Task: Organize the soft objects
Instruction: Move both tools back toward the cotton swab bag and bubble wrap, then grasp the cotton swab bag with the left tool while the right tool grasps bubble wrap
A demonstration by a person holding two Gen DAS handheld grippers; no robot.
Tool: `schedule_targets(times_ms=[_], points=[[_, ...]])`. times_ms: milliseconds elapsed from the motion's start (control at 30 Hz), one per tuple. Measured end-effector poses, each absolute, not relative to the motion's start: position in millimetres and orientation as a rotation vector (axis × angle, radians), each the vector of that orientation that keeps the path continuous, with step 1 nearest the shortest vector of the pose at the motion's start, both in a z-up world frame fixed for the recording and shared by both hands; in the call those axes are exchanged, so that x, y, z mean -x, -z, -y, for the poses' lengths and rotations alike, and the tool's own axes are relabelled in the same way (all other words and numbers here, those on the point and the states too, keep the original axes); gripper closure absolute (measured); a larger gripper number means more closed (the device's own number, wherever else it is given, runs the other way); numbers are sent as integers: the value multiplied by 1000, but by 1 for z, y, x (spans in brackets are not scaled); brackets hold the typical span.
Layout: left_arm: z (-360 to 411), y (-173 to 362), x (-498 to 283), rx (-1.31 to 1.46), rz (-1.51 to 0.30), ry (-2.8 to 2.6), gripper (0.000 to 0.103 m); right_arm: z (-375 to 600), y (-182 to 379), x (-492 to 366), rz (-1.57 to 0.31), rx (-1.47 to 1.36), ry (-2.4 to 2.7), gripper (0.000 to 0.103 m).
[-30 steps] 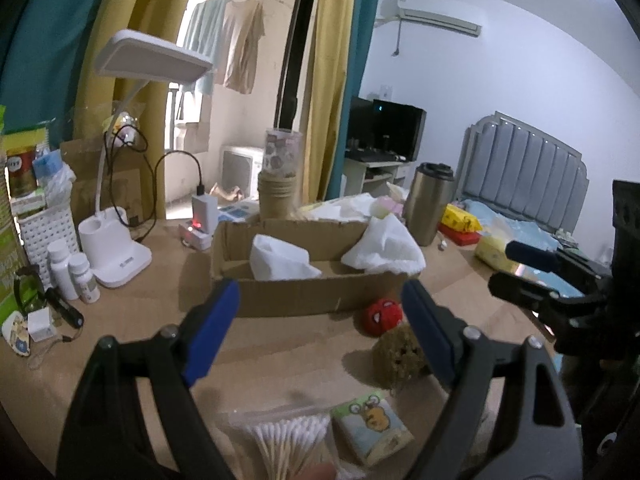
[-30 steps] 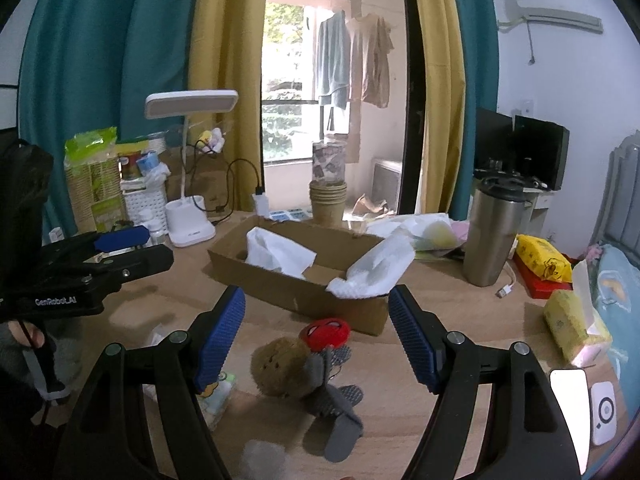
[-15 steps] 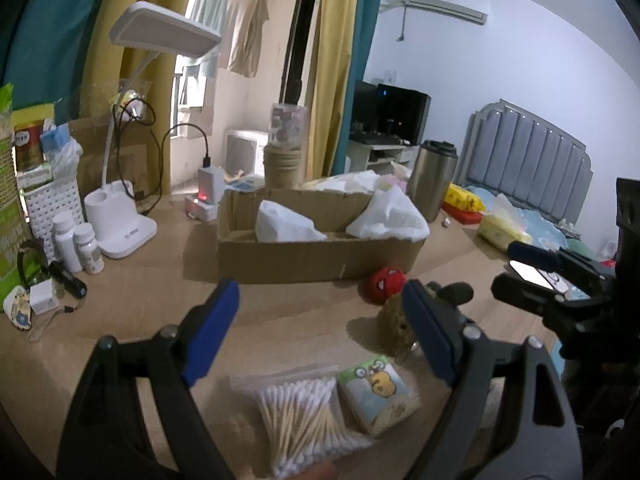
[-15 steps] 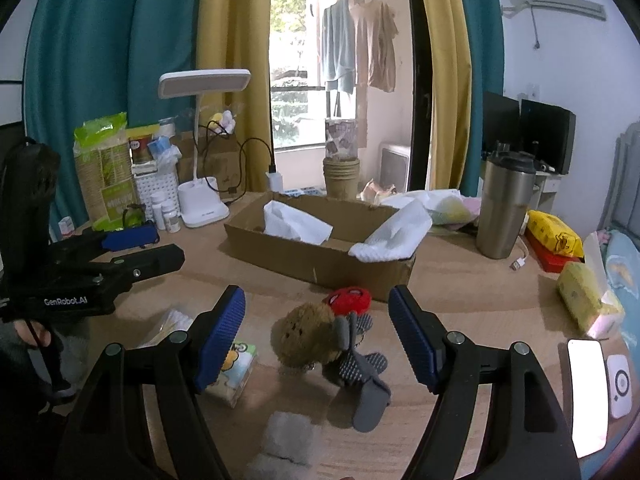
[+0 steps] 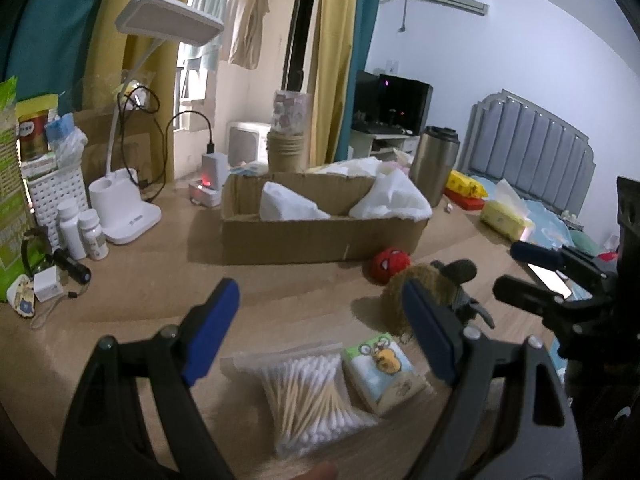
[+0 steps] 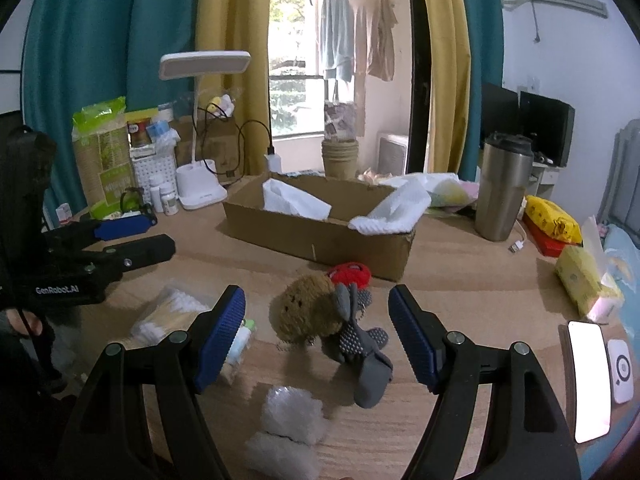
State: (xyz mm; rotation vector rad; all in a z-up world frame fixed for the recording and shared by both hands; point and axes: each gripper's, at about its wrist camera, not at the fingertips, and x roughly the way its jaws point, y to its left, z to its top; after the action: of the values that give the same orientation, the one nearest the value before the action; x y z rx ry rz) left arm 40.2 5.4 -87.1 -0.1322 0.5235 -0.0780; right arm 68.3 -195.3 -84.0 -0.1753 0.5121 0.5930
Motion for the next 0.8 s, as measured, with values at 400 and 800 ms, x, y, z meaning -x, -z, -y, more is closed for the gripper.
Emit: schedule_targets(times_ms=[400, 800], points=[[-9, 108, -36, 136, -603, 68, 18, 195, 110, -68, -612, 182, -597, 26], [-4, 134, -37, 119, -717, 50, 18, 191, 134, -55, -695, 210, -622, 26]])
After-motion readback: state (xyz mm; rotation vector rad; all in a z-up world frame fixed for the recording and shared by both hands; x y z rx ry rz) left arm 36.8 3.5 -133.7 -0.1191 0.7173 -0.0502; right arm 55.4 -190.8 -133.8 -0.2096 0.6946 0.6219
